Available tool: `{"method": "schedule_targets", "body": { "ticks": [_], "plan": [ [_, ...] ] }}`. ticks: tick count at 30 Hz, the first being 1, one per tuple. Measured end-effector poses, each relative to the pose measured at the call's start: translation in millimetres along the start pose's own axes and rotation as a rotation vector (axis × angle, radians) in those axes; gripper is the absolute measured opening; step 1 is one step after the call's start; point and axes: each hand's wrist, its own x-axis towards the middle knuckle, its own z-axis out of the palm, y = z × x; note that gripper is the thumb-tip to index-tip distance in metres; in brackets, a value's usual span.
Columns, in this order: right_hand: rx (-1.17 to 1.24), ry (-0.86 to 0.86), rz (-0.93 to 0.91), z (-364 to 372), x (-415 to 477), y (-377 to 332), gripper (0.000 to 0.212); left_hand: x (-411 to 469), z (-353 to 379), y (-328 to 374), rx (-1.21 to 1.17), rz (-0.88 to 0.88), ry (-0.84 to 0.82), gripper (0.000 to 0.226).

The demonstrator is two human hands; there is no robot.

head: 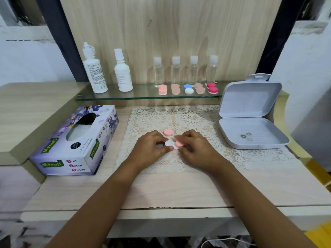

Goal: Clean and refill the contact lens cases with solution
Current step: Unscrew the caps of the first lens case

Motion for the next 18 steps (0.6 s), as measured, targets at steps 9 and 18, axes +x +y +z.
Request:
{"method": "schedule_targets", "body": {
  "ticks": [9,18],
  "plan": [
    [0.052,-0.044,0.042,-3.6,-0.6,-1.5,0.053,-0.9,1.2,-1.9,0.031,0.007,-0.005,0.023],
    [0.037,0.027,0.059,-2.8,2.3,-3.9,0.05,-1.4,1.2,-2.5,0.067,0.029,-0.014,0.027]
  ]
}}
